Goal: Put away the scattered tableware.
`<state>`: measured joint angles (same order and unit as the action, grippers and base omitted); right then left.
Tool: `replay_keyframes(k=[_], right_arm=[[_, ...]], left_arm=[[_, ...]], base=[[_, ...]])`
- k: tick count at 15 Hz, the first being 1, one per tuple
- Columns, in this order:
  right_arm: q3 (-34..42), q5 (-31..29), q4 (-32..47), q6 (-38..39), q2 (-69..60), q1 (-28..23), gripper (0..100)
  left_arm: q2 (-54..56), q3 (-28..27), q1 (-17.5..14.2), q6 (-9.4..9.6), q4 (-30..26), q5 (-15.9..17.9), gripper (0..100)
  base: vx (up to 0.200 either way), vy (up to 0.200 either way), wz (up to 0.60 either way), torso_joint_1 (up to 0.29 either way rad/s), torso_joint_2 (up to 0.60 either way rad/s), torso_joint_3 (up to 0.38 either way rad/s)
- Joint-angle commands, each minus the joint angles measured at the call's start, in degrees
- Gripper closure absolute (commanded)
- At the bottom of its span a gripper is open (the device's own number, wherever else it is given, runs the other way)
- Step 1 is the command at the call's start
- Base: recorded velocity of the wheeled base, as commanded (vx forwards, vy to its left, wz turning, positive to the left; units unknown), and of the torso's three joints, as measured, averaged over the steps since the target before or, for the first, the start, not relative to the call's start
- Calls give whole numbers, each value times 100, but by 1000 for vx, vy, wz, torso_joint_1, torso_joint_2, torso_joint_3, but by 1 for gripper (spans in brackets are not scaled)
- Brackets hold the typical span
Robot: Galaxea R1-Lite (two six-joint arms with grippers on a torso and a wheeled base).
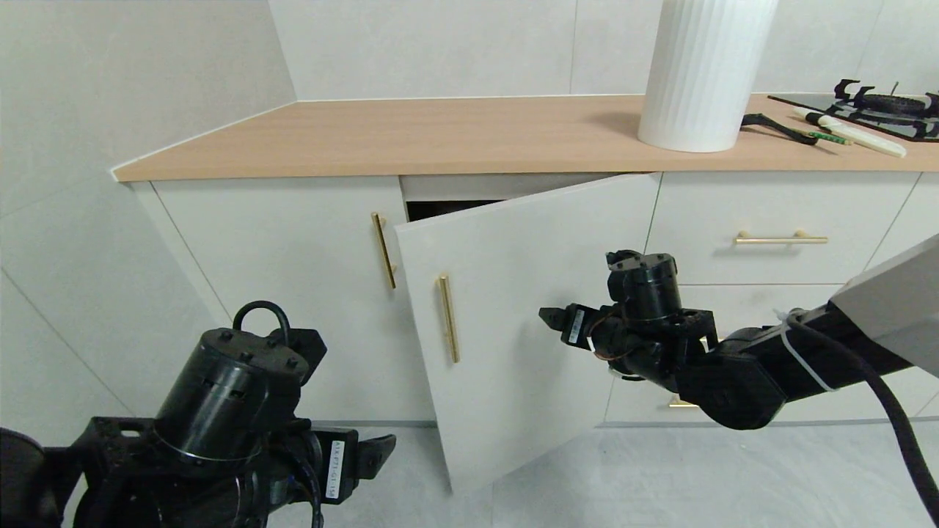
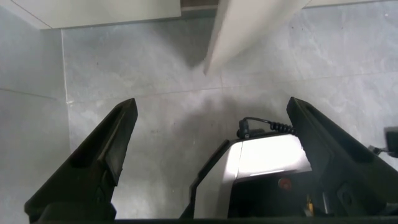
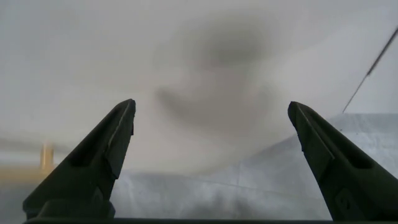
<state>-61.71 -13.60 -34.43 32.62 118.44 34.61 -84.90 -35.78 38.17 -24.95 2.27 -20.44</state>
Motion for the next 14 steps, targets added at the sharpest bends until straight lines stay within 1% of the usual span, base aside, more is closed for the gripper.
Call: replay_keyframes(k=[1, 2, 5, 6, 7, 8, 12, 14], right_arm=[[-113, -19, -3, 86, 65, 2, 0], [-280, -160, -3, 315, 188, -7, 0], [-869, -591, 6, 649, 619, -130, 0], [-896, -599, 6, 667, 627, -130, 0], [-1098, -723, -3, 754, 803, -191, 0], [-1142, -740, -3, 754, 847, -200, 0], [-1757, -1320, -3, 763, 1392, -437, 0], [-1880, -1417, -3, 763, 1506, -508, 0]], left_arm=[[-9, -8, -2, -1, 2, -3, 0], [-9, -8, -2, -1, 2, -3, 0], [-9, -8, -2, -1, 2, -3, 0], [-9, -8, -2, -1, 2, -3, 0], [-9, 1, -2, -1, 2, -3, 0], [-9, 1, -2, -1, 2, -3, 0], [-9, 1, -2, -1, 2, -12, 0], [-9, 1, -2, -1, 2, -12, 0]], base=[[0, 0, 0, 0, 0, 0], [0, 0, 0, 0, 0, 0], [0, 0, 0, 0, 0, 0], [0, 0, 0, 0, 0, 0], [0, 0, 0, 0, 0, 0], [0, 0, 0, 0, 0, 0], [0, 0, 0, 0, 0, 0], [0, 0, 0, 0, 0, 0]])
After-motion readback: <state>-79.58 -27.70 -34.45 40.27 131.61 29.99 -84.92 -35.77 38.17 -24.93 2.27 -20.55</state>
